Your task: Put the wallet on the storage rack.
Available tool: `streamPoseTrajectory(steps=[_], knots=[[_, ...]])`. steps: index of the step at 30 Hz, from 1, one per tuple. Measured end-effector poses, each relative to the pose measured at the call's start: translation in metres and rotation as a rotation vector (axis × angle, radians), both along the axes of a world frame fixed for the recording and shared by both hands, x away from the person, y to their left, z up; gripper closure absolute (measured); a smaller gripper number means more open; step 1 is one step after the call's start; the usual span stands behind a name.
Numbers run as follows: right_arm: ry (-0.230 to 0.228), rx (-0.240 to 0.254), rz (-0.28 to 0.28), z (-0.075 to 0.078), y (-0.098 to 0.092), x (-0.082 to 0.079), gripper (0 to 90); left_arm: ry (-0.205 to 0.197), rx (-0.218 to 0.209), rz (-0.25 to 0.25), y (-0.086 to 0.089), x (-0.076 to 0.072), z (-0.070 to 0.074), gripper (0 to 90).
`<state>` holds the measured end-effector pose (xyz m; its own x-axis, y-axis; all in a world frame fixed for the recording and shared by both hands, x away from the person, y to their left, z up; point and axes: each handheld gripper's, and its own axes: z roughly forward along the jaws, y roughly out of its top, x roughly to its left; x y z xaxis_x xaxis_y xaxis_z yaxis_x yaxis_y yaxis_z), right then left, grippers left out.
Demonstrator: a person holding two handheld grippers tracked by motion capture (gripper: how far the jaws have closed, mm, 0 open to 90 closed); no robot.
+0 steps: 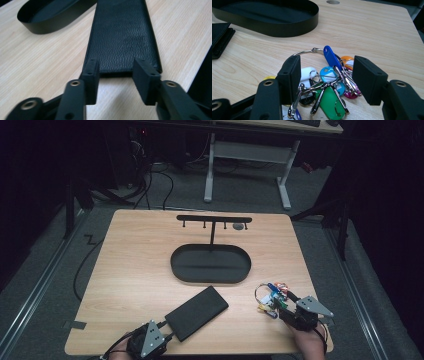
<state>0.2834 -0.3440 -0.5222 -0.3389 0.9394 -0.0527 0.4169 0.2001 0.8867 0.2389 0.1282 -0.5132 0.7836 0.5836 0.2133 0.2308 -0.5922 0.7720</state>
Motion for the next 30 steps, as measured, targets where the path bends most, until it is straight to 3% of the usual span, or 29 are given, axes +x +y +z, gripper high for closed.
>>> streamPoseTrajectory(steps=[10, 20, 25, 28, 30], knots=[[0.005, -0.008, -0.018, -0.002, -0.006, -0.007, 40.7, -0.005, -0.026, -0.061, -0.024, 0.011, 0.006, 43.2], [0.003, -0.003, -0.039, -0.002, -0.016, -0.014, 40.7, 0.051, -0.013, -0.130, -0.061, 0.031, 0.000, 42.4], [0.004, 0.002, -0.041, -0.002, -0.017, -0.014, 40.8, 0.042, -0.010, -0.143, -0.082, 0.040, -0.002, 44.6], [0.008, 0.004, -0.041, -0.002, -0.017, -0.014, 40.8, 0.042, 0.021, -0.130, -0.095, 0.043, -0.006, 47.2], [0.007, 0.004, -0.041, -0.002, -0.017, -0.014, 40.7, 0.003, 0.062, -0.133, -0.101, 0.041, -0.010, 48.2]])
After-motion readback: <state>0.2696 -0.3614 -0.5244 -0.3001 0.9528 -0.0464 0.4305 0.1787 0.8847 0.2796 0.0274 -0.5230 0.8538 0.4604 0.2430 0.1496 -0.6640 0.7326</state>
